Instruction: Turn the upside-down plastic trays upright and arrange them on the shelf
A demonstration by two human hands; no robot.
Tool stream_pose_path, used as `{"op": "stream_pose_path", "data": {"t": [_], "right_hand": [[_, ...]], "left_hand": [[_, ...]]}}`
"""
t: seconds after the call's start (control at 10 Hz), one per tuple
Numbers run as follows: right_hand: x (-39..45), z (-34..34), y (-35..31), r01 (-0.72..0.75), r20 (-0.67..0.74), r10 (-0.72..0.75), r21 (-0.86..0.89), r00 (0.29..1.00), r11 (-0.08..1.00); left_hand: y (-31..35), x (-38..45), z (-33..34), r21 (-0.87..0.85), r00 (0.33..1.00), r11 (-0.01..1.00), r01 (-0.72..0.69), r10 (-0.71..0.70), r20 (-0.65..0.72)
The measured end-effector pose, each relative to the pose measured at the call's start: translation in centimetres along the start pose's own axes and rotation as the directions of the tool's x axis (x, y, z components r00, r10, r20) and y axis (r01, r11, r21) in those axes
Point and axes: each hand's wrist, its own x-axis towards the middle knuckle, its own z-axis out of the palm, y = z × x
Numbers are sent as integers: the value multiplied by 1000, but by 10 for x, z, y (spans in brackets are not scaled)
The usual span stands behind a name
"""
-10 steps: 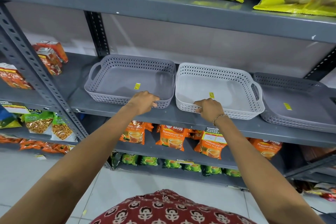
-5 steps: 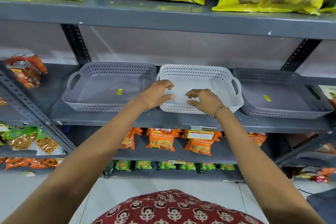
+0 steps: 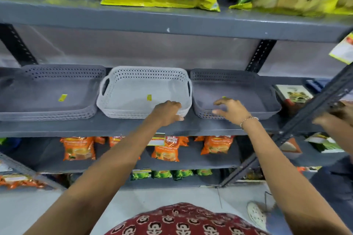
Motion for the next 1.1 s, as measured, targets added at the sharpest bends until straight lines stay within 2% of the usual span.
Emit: {"op": "stream_pose_path", "data": {"t": [0.1, 0.2, 0.3, 0.6, 0.9, 1.0, 1.1], "right_hand": [[2, 8, 17, 19, 111, -11, -73, 994, 997], [6, 20, 32, 73, 123, -43, -245, 991, 967], [5, 22, 33, 90, 78, -67, -342, 995, 935], [5, 18, 34, 114, 63, -98, -340, 993, 933], [4, 13, 32, 130, 123, -96, -317, 988, 940], [1, 9, 31, 117, 169, -83, -203, 982, 972], [1, 2, 29, 118, 141, -95, -168, 985, 979]], "left_hand": [[7, 0, 7, 86, 996, 993, 86, -85, -8], [19, -3, 10, 165, 986, 972, 168, -166, -24], [21, -3, 9, 183, 983, 966, 185, -182, -33], [22, 1, 10, 173, 980, 964, 201, -196, -44], [20, 3, 11, 128, 980, 972, 198, -198, -15], [20, 1, 11, 68, 983, 982, 174, -170, -66], [25, -2, 8, 0, 976, 986, 164, -163, -144]]}}
